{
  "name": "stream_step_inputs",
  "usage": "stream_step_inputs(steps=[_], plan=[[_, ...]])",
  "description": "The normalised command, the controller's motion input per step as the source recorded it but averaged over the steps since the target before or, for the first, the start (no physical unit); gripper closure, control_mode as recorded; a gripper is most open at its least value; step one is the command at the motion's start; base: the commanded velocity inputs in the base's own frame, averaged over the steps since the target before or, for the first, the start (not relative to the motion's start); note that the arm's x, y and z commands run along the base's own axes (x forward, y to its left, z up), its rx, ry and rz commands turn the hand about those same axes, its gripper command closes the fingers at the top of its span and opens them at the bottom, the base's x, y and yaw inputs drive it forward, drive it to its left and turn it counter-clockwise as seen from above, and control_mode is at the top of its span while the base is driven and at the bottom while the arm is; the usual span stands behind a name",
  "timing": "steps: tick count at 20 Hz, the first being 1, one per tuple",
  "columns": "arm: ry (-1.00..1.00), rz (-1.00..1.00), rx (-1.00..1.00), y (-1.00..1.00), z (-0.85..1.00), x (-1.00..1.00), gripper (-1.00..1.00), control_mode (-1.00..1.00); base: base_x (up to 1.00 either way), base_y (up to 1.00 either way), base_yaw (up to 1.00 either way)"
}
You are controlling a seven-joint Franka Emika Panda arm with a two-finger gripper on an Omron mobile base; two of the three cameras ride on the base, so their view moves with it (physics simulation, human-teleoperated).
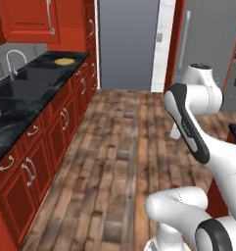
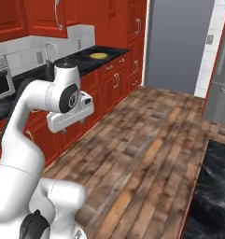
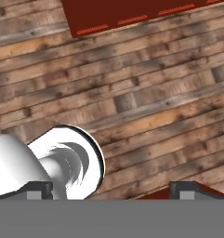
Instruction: Move the hot dog bun to the plate on the dining table and place the condiment next to that plate. Then navigate to the fridge and take the sausage and place it on the plate as well.
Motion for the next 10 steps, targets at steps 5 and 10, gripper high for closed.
stream_step_inputs(steps=[5, 10], plan=[[0.00, 0.00, 0.00, 0.00, 0.00, 0.00, -1.00, 1.00, 1.00, -0.03, -0.16], [0.00, 0.00, 0.00, 0.00, 0.00, 0.00, -1.00, 1.00, 1.00, 0.00, 0.00]])
